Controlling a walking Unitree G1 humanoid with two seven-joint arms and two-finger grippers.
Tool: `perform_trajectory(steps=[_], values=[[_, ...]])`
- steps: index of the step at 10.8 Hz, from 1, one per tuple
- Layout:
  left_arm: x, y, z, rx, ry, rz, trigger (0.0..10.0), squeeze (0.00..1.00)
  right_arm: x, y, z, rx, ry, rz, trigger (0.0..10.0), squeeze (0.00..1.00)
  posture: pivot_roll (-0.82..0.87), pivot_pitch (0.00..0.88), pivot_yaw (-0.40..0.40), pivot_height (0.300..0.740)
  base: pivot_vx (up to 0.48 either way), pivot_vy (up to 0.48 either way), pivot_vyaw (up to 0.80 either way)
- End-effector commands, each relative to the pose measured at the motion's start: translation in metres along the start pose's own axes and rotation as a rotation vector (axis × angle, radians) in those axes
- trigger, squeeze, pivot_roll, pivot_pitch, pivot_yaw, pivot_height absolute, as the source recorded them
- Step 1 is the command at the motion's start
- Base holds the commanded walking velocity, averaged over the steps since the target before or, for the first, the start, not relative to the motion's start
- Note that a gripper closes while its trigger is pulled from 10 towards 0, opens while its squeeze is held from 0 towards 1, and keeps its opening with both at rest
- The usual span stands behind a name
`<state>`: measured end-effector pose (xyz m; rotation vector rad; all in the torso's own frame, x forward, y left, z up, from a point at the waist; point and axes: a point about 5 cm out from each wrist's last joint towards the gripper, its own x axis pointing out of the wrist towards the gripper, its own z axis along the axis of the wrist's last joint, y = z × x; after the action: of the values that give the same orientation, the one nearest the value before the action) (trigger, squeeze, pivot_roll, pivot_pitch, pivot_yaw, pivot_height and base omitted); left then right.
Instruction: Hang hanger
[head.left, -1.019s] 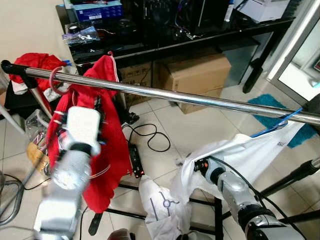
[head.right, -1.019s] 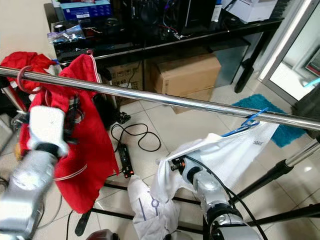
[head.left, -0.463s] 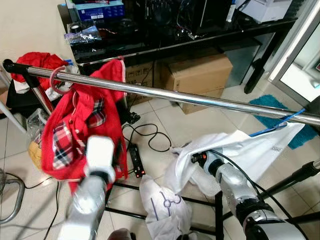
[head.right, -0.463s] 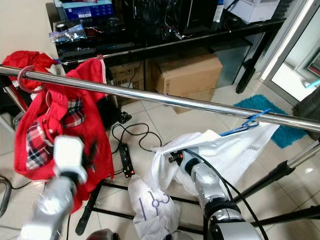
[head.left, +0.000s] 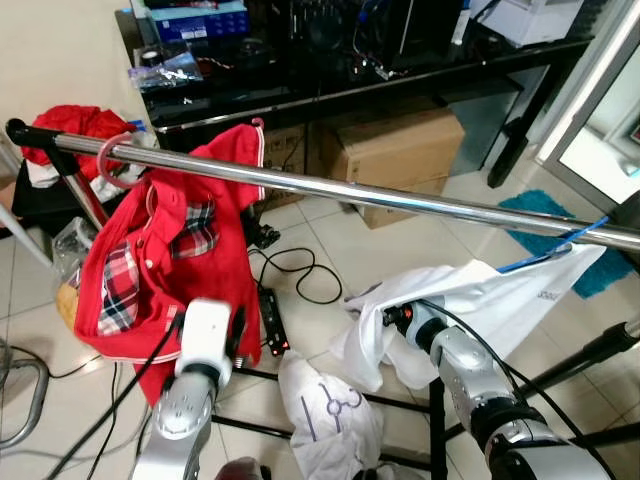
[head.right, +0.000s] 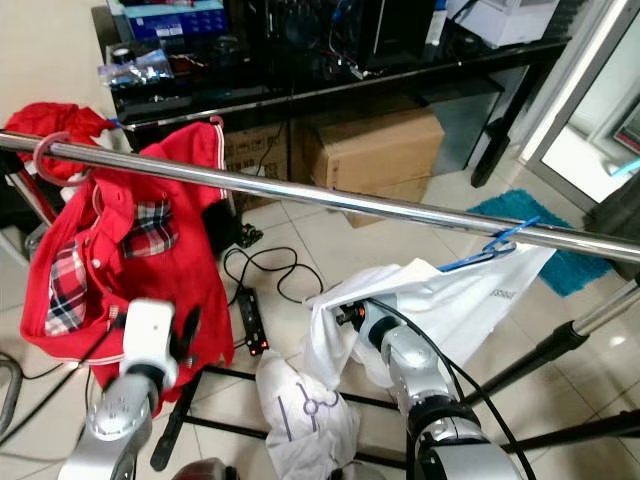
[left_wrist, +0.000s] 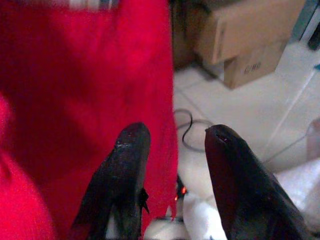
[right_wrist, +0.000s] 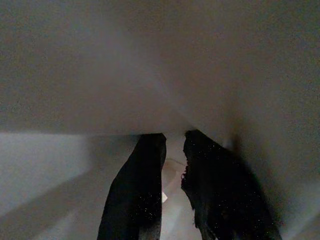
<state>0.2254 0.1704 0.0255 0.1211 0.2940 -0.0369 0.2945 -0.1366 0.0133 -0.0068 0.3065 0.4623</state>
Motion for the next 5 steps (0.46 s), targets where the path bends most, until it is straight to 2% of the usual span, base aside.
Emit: perform_trajectory(steps=[1, 5], values=[[0.0004, 0.0029, -0.0032, -0.004, 0.002, 0.015, 10.0, 0.0, 0.0023, 0.0018, 0.0047, -0.017, -0.02, 0.008, 10.0, 0.0, 0.13, 0.021, -0.034, 0.74, 0.0, 0.0, 0.0], [0.0058, -0.001, -0.0041, 0.0, -0.021, 0.005, 10.0, 0.0, 0.0064, 0.0028, 0.0121, -0.034, -0.04, 0.027, 10.0, 0.0, 0.14, 0.003, -0.045, 0.74, 0.0, 0.0, 0.0]])
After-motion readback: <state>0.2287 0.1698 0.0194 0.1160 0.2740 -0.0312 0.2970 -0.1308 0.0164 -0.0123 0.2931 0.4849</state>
